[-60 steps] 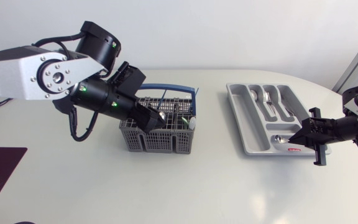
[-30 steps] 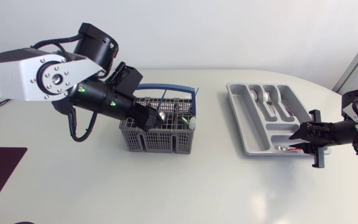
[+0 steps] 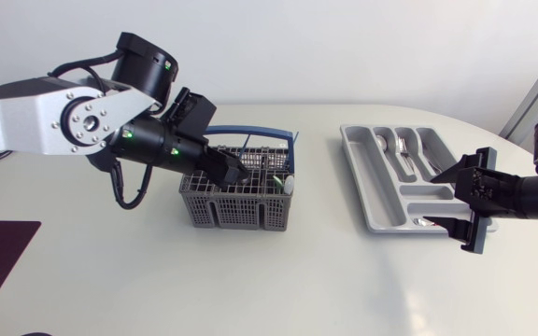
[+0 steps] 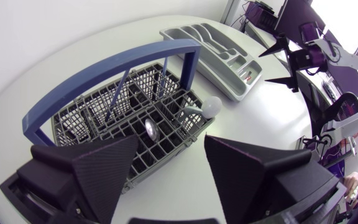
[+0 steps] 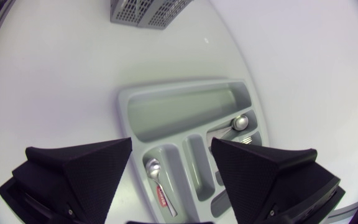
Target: Unload the cutlery basket into the drawer organizer.
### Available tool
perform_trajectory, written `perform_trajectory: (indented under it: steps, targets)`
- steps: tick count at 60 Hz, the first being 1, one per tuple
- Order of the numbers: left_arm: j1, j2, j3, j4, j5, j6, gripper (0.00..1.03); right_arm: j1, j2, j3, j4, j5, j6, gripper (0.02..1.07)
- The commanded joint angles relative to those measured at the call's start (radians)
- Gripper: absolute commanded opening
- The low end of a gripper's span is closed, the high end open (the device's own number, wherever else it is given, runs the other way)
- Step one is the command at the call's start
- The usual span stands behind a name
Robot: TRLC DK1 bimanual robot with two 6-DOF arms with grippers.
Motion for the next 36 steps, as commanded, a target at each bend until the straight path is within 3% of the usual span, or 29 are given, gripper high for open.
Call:
perform_trajectory:
  steps: [1,17,36]
  targets:
    - [0.000,0.048,-0.034,0.023,-0.001,-0.023,0.68,0.054,-0.091,-0.040,-0.045,-0.015,0.139,1.02]
    - [0.003,0.101,-0.037,0.083,-0.004,-0.023,0.63,0.283,-0.313,-0.072,-0.117,-0.003,0.444,0.99]
    - [0.009,0.161,-0.034,0.150,-0.007,-0.031,0.51,0.472,-0.481,-0.138,-0.120,0.069,0.584,0.99]
